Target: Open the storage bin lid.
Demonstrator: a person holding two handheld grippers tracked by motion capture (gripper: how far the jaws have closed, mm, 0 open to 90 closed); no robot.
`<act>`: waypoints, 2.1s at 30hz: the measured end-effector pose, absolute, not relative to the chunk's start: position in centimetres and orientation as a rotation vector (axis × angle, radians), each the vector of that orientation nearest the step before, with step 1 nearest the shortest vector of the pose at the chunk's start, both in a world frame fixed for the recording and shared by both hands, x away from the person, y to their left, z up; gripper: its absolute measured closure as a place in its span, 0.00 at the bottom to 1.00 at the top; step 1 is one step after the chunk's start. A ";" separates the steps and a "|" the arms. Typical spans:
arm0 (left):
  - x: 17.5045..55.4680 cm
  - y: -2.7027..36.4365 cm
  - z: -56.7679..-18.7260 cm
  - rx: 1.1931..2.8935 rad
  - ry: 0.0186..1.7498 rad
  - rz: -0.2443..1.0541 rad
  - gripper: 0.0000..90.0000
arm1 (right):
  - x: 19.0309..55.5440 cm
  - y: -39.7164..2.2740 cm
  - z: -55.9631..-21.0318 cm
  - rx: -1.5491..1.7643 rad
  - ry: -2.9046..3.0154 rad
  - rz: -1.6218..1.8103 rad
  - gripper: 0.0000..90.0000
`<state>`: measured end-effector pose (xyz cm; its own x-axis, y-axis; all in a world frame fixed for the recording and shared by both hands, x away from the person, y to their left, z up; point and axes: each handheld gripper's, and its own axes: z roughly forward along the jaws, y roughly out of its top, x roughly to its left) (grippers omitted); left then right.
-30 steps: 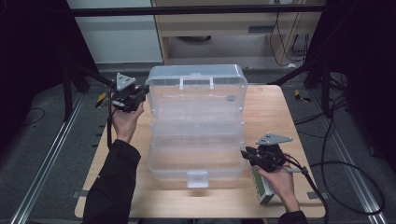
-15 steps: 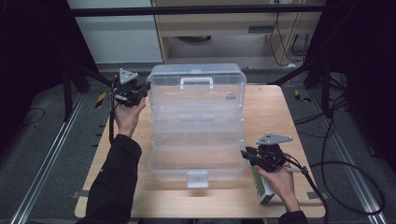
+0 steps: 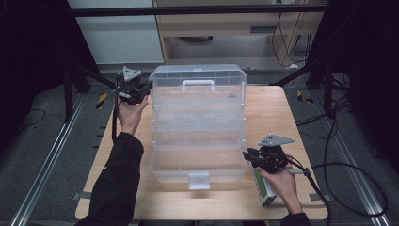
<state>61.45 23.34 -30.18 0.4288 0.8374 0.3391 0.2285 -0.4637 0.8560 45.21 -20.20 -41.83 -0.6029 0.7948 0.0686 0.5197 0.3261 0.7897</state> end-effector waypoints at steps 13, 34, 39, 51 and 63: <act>62.7 23.0 -30.7 1.939 0.918 1.040 0.92 | 45.2 -20.2 -41.8 1.173 2.268 1.160 0.80; 64.5 22.9 -30.7 1.992 0.934 1.050 0.91 | 45.2 -20.2 -41.8 1.172 2.273 1.153 0.79; 65.0 22.5 -31.2 1.994 0.933 1.021 0.98 | 45.2 -20.1 -41.8 1.171 2.271 1.154 0.80; 62.5 24.9 -31.6 1.998 0.925 0.989 0.90 | 45.3 -20.2 -41.8 1.169 2.279 1.177 0.79; 56.8 28.3 -32.6 2.004 0.826 0.937 0.80 | 45.4 -20.3 -41.8 1.168 2.291 1.176 0.79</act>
<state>56.76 28.27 -32.60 0.5216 0.7869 0.3299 0.2288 -0.5015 0.8344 45.40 -20.28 -41.78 -0.6181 0.7815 0.0854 0.5247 0.3292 0.7851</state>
